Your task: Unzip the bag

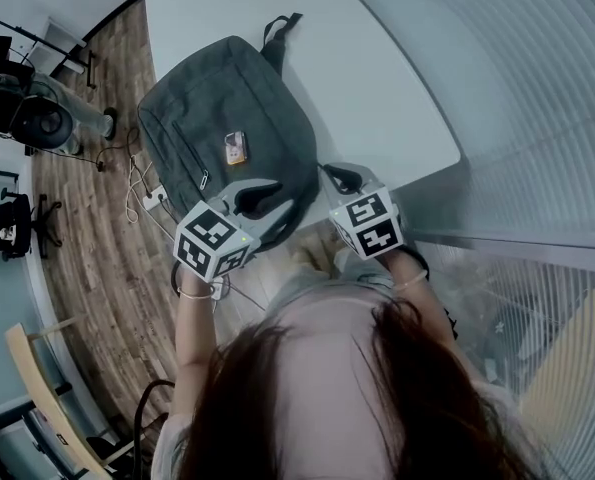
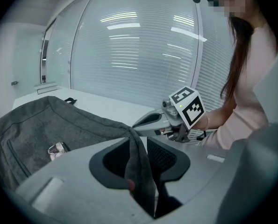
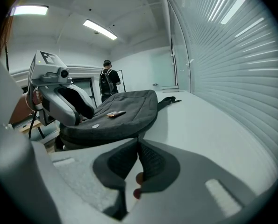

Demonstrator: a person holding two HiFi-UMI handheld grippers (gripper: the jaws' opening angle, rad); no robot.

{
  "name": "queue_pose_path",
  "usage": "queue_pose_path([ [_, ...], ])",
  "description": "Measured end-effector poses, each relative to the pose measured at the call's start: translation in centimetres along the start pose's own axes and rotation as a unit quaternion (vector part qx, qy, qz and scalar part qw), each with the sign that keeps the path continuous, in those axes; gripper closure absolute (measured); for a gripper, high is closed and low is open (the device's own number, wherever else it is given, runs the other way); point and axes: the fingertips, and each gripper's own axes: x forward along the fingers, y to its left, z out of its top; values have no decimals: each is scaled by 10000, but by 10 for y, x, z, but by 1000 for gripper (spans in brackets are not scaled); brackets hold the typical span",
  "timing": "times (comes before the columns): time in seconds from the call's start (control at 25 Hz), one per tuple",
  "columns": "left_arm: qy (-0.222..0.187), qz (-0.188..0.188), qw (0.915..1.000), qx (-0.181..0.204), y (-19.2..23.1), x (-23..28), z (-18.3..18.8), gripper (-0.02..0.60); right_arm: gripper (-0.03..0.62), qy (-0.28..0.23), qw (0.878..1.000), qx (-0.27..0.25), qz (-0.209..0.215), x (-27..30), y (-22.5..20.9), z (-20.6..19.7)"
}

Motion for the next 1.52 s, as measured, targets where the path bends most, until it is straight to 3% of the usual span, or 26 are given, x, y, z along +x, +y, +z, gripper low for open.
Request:
queue_pose_path([
  [0.16, 283, 12, 9996, -23, -7, 13, -4, 438, 580, -45, 9999, -71, 126, -2, -1, 2],
  [0.32, 708, 248, 9970, 202, -4, 27, -12, 440, 582, -4, 9996, -168, 236, 0, 2, 3],
  [0.44, 904, 396, 9948, 241, -1, 33, -17, 490, 582, 16, 9991, -357, 235, 0, 1, 3],
  [0.68, 746, 346, 9966, -12, -5, 30, -16, 522, 582, -44, 9979, -625, 151, -4, -2, 5],
  [1.52, 427, -189, 9983, -335, 0, 32, -19, 529, 580, -139, 9984, -538, -98, 26, -35, 18],
])
